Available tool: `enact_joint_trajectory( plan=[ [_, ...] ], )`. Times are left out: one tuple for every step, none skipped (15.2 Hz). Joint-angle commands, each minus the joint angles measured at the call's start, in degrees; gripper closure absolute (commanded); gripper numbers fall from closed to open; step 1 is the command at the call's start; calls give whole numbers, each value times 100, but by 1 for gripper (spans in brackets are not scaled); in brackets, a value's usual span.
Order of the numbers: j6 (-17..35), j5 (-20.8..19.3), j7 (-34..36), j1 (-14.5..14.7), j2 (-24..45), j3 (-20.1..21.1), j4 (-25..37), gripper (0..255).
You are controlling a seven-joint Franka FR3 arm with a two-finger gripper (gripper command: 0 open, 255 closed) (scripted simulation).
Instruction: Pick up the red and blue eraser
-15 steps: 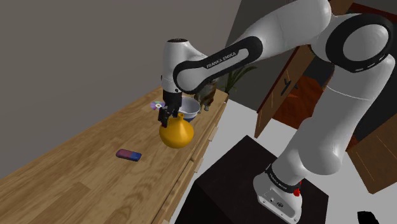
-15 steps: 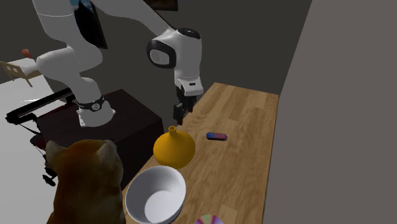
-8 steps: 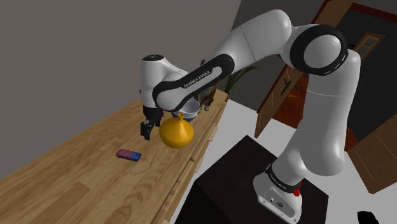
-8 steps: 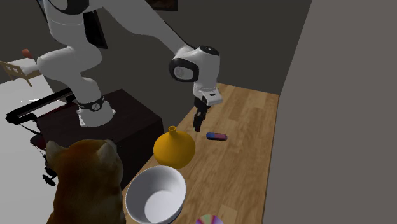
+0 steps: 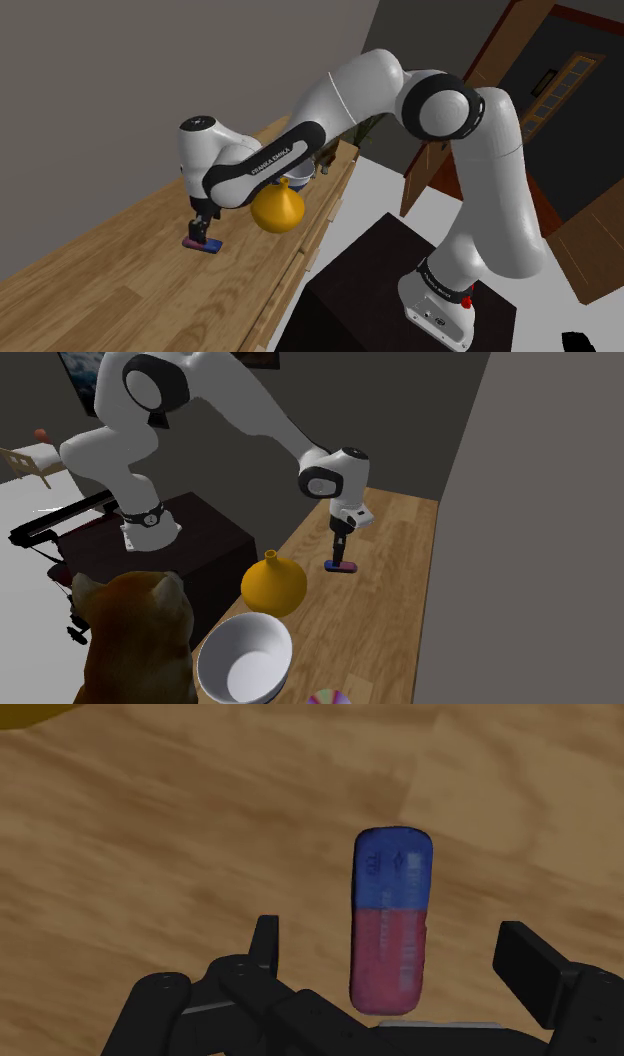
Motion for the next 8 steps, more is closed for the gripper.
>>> enact_joint_trajectory(
  plan=[
    [-22,-106,-31,144,354,-16,381,0],
    [20,-117,-24,153,413,-29,398,0],
    [62,-129,-17,162,472,-41,415,0],
    [103,-140,-10,170,532,-52,434,0],
    [143,-151,-3,179,593,-64,455,0],
    [182,-162,4,187,654,-75,476,0],
    [221,-173,11,196,716,-87,500,0],
    [259,-184,17,205,778,-99,524,0]
  ],
)
